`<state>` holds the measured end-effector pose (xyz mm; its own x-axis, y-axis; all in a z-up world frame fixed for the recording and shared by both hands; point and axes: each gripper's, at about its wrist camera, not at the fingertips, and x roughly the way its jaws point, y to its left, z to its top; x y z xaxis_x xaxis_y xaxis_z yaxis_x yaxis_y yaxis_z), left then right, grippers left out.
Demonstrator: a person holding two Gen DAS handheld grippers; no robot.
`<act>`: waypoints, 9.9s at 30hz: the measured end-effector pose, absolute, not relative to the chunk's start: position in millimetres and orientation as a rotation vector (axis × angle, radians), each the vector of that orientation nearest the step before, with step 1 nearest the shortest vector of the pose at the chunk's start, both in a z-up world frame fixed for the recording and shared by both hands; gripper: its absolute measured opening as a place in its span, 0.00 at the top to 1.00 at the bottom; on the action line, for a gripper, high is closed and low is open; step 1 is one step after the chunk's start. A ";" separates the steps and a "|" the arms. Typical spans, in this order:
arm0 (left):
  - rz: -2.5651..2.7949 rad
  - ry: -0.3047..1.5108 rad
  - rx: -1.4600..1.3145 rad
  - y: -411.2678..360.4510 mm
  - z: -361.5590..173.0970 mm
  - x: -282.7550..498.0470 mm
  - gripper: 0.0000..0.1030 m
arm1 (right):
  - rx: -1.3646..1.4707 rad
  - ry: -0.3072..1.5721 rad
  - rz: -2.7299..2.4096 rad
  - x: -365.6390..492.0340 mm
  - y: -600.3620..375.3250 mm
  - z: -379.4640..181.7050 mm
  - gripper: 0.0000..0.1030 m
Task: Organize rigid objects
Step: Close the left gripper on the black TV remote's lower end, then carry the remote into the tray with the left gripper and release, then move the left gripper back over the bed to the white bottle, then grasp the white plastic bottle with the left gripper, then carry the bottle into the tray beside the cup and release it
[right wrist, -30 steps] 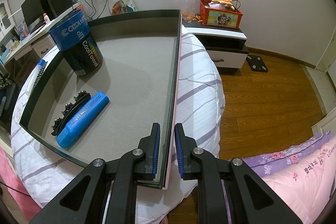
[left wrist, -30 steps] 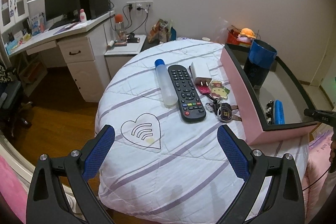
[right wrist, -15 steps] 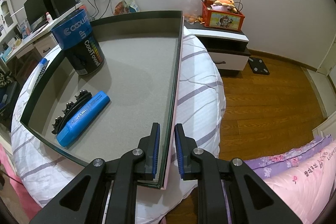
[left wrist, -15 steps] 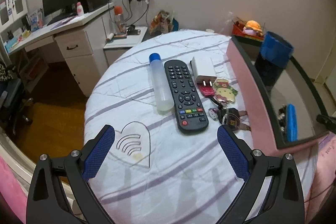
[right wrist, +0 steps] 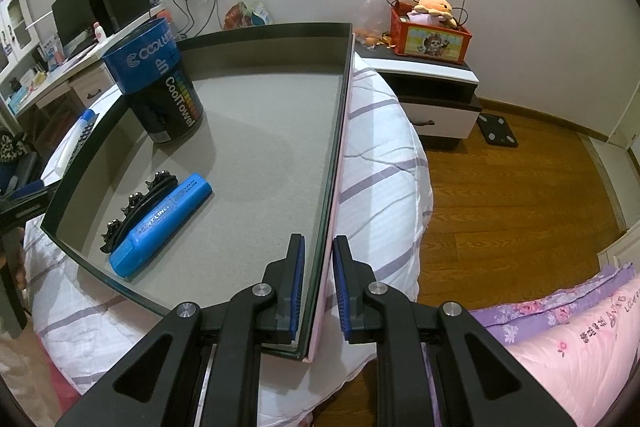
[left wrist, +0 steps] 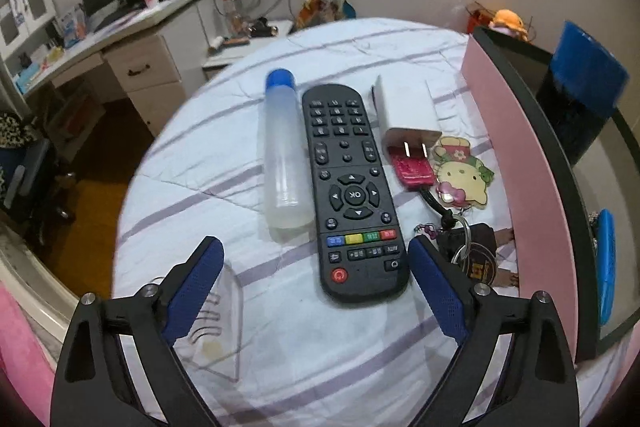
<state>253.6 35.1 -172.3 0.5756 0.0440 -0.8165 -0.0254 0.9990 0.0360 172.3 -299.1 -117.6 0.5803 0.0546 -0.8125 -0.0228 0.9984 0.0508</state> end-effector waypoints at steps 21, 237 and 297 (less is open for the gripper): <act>-0.122 0.979 0.004 38.8 -169.6 229.2 0.55 | 0.042 0.954 0.051 173.0 -298.6 -119.8 0.85; -0.120 0.982 -0.043 62.9 -172.3 203.3 0.33 | 0.123 1.025 0.058 192.0 -309.6 -136.6 0.80; -0.413 0.968 0.085 -96.0 -128.4 225.9 0.75 | 0.120 1.020 0.083 192.7 -309.2 -138.7 0.77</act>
<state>225.9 -96.0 -128.4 0.4962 -0.3028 -0.8137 0.3774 0.9192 -0.1119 192.7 -309.2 -138.7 0.5212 0.1248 -0.8443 -0.0133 0.9903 0.1382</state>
